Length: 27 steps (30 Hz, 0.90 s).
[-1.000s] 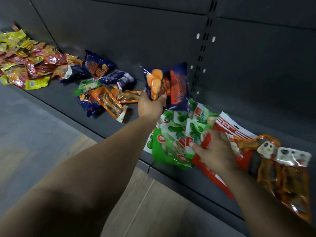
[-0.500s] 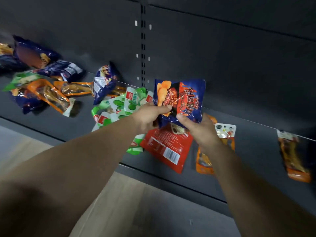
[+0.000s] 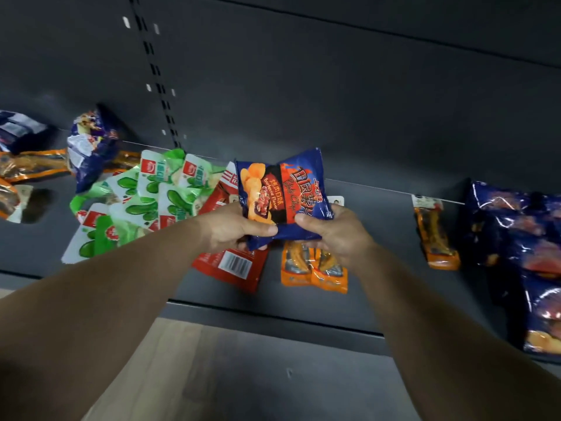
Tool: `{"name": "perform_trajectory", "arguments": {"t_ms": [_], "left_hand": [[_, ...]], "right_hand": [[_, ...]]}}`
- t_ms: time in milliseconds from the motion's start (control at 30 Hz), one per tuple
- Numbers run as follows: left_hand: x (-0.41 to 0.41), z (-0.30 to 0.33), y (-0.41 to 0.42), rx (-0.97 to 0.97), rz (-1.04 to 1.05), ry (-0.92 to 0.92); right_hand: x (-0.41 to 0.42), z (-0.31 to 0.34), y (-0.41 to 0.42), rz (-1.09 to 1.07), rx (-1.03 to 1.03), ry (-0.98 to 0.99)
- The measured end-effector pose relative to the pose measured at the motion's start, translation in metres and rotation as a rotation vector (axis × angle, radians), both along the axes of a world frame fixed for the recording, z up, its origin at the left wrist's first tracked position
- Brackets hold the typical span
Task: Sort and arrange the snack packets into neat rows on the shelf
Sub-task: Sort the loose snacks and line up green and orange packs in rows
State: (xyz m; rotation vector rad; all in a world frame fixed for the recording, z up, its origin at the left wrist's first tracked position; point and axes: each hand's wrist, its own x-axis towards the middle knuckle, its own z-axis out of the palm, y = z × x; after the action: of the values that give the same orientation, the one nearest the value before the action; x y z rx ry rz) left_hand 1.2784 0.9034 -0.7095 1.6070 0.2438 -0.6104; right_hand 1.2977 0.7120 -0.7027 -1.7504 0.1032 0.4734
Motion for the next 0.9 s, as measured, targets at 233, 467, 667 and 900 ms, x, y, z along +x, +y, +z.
{"name": "perform_trajectory", "arguments": {"t_ms": [233,467,667,900], "left_hand": [[-0.002,0.000,-0.020,0.082,-0.243,0.046],[-0.006,0.000,-0.039,0.227,-0.446,0.034],[-0.008,0.001,-0.050,0.204,-0.318,0.038],[0.001,0.009,-0.051,0.205,-0.147,-0.035]], "right_hand": [[-0.005,-0.005,-0.037,0.048,-0.002,0.075],[-0.011,-0.003,-0.061,0.088,-0.027,0.134],[-0.009,-0.001,-0.086,0.088,-0.152,0.142],[-0.018,-0.001,-0.103,0.188,-0.318,0.173]]}}
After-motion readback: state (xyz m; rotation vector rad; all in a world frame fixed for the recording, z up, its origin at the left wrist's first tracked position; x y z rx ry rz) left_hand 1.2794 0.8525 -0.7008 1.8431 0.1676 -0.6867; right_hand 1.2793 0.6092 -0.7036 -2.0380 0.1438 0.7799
